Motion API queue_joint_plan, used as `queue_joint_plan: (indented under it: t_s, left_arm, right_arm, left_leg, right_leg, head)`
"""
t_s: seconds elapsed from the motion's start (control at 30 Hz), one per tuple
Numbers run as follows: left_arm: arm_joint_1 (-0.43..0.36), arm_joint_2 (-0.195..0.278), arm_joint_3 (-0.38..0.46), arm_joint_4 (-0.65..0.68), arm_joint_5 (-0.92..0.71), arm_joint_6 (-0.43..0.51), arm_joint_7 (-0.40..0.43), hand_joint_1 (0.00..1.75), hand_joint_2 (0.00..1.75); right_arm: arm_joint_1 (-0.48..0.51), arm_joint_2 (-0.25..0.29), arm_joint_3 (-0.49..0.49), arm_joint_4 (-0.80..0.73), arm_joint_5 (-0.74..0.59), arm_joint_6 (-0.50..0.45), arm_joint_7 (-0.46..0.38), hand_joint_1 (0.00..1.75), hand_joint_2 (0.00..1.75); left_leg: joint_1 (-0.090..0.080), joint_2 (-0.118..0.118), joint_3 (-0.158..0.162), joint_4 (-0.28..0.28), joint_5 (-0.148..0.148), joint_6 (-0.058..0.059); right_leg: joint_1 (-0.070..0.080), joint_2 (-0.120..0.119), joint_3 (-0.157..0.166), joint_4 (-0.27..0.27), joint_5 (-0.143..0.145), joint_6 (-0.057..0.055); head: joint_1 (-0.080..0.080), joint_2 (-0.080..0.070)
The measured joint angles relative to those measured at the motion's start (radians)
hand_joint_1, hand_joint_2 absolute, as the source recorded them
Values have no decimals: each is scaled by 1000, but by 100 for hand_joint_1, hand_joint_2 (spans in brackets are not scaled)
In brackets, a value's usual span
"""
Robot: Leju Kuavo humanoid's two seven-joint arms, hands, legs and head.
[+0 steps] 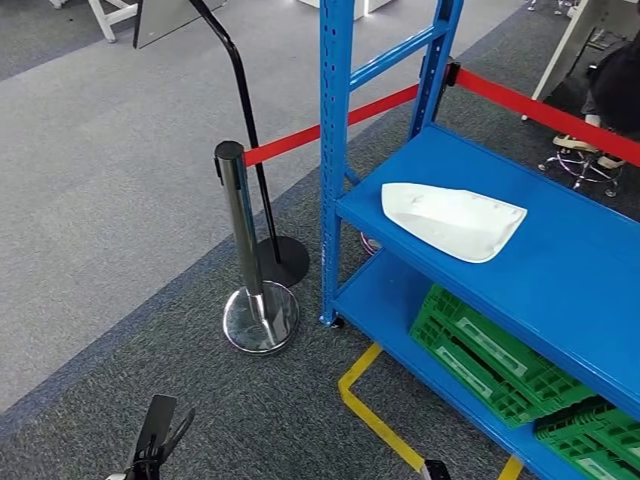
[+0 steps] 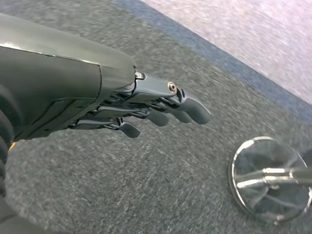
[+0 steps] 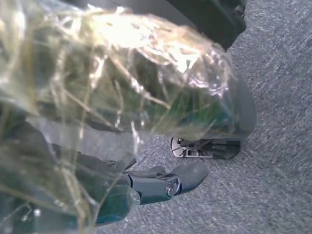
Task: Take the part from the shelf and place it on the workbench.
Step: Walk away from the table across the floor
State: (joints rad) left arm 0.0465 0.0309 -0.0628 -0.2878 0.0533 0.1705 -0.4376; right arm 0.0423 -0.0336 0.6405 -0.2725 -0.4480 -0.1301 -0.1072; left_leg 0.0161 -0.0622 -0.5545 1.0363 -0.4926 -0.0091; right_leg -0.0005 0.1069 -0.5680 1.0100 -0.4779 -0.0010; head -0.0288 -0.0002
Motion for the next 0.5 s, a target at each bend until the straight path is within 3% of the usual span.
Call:
queue_joint_plan:
  t_s: [0.03,0.1,0.17,0.23,0.3,0.33,0.37,0.4,0.47,0.5]
  left_arm:
    - [0,0,0,0,0,0,0,0,0]
    - [-2,-1,0,1,1,0,-1,0,0]
    - [-3,-3,0,1,1,-1,-1,0,0]
    - [-1,-2,0,1,2,-1,-1,0,0]
    - [3,-1,1,1,2,-1,-1,0,0]
    - [2,-1,1,1,2,-1,-1,0,0]
    - [1,-2,1,1,3,-1,-1,0,0]
    - [0,-2,1,1,3,-1,-1,0,0]
    - [0,-4,1,1,3,-1,-2,0,0]
    - [0,-4,1,1,4,-1,-2,0,0]
  right_arm:
    - [0,0,0,0,-1,0,0,0,0]
    - [3,0,0,3,-2,0,0,0,0]
    - [8,0,0,5,-3,0,0,0,0]
    - [5,0,0,6,-3,0,0,0,0]
    - [1,0,1,6,-3,0,0,0,0]
    - [2,0,1,6,-3,0,0,0,0]
    - [3,0,1,6,-3,0,0,0,0]
    - [4,0,1,6,-3,0,0,0,0]
    - [2,0,1,7,-3,0,0,0,0]
    - [-1,0,1,7,-4,0,0,0,0]
  left_leg:
    - [0,-9,4,-14,-5,2]
    - [0,7,5,-25,-5,10]
    - [2,28,6,-33,0,21]
    - [0,55,7,-35,-1,28]
    - [-3,84,8,-35,-3,31]
    - [-4,97,9,-35,-4,31]
    - [-4,108,11,-35,-6,30]
    - [-4,118,14,-35,-8,28]
    - [-7,136,21,-34,-14,21]
    - [-10,145,23,-33,-16,17]
  right_leg:
    - [-1,10,-7,1,2,6]
    - [-5,19,-21,2,5,19]
    - [-3,-21,-43,37,-19,28]
    - [-2,-77,-98,150,-79,34]
    - [-4,-96,-154,266,-121,39]
    - [-4,-99,-160,281,-117,41]
    - [-4,-103,-144,254,-94,40]
    - [-3,-112,-110,193,-60,38]
    - [4,-154,-34,58,-15,29]
    - [8,-169,-11,18,-8,23]
  head:
    - [0,0]
    - [0,0]
    - [6,0]
    - [12,0]
    - [13,0]
    - [14,0]
    - [14,0]
    - [14,0]
    - [15,0]
    - [14,0]
